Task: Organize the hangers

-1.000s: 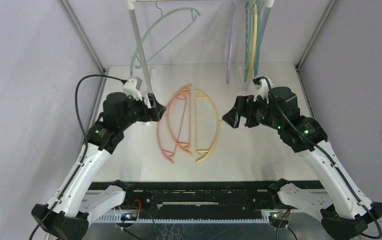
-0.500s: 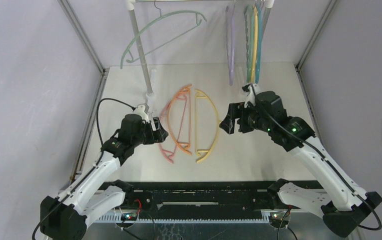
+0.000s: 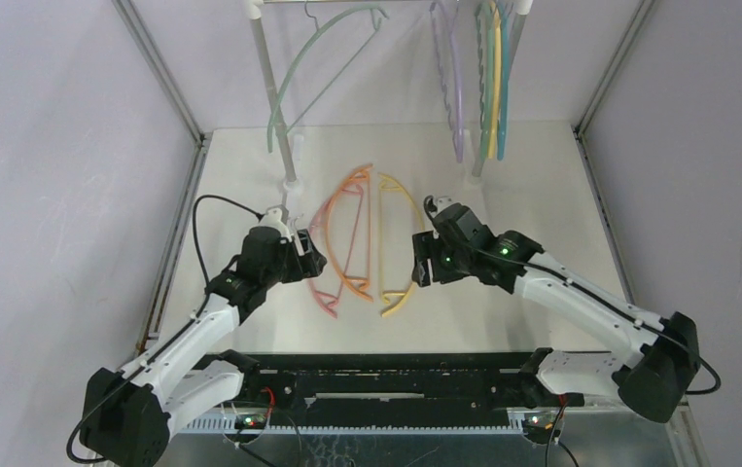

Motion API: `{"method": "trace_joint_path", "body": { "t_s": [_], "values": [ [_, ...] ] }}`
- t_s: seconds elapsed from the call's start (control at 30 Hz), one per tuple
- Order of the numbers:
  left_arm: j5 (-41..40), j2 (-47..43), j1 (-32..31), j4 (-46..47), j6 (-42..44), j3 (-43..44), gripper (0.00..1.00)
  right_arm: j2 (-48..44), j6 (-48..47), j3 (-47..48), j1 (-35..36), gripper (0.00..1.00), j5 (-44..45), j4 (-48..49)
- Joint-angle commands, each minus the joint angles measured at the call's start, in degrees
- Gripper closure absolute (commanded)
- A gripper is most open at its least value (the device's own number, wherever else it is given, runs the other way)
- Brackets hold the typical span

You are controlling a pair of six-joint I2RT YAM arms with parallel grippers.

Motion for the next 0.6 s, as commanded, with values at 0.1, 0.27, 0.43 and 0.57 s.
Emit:
{"method": "trace_joint_path", "body": {
  "t_s": [0.1,0.27,0.43,0.57],
  "values": [
    [0.95,0.71,-0.26,3.63,-0.98,-0.33,0.21,9.36,6.70,-0.27,0.73,0.44,8.43,6.92],
    [0.60,0.11,-0.33,1.95,0.34,0.94,0.22,15.90,10.45,0.24,0.63,0.47,10.61,10.82],
    [0.88,-0.72,-0.35,1.36,0.65,0.95,0.22,21.56,10.52,2.38,-0.63,0.44,12.75,12.96],
    [0.86,-1.70,-0.36,0.28,0.99,0.95,0.22,27.34,9.52,5.56,-4.03,0.45,12.05,12.71]
  ]
}}
